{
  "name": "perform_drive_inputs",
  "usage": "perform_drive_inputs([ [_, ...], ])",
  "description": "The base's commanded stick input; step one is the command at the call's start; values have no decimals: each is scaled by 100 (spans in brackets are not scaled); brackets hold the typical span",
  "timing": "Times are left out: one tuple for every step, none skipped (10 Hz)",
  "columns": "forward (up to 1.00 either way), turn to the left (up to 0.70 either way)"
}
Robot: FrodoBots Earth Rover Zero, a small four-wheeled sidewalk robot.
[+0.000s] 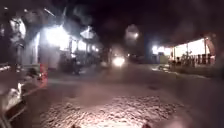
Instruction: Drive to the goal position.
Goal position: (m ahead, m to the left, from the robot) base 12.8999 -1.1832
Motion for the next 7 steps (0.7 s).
perform_drive_inputs([
  [85,0],
  [85,0],
  [85,0],
  [85,0],
  [85,0],
  [85,0],
  [85,0],
])
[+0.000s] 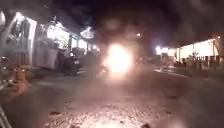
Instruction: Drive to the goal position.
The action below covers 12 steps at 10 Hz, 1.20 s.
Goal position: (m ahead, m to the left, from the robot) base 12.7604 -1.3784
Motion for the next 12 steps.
perform_drive_inputs([
  [85,0],
  [85,0],
  [85,0],
  [85,0],
  [85,0],
  [85,0],
  [85,0],
  [85,0],
  [85,0],
  [85,0],
  [85,0],
  [85,0],
])
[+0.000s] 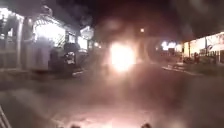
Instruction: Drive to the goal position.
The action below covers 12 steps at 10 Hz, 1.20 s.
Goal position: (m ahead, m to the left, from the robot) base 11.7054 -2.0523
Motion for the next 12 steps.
perform_drive_inputs([
  [85,0],
  [85,0],
  [85,0],
  [85,0],
  [85,0],
  [85,0],
  [85,0],
  [85,0],
  [85,0],
  [85,0],
  [85,0],
  [85,0],
])
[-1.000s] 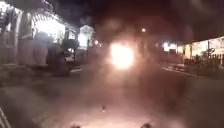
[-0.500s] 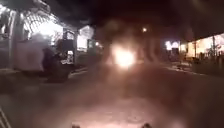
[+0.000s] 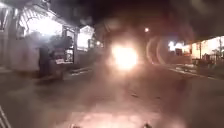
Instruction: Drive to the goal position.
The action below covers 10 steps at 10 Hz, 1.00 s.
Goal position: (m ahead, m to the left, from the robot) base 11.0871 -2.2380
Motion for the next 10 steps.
perform_drive_inputs([
  [85,0],
  [85,0],
  [85,0],
  [85,0],
  [85,0],
  [85,0],
  [85,0],
  [85,0],
  [85,0],
  [85,0],
])
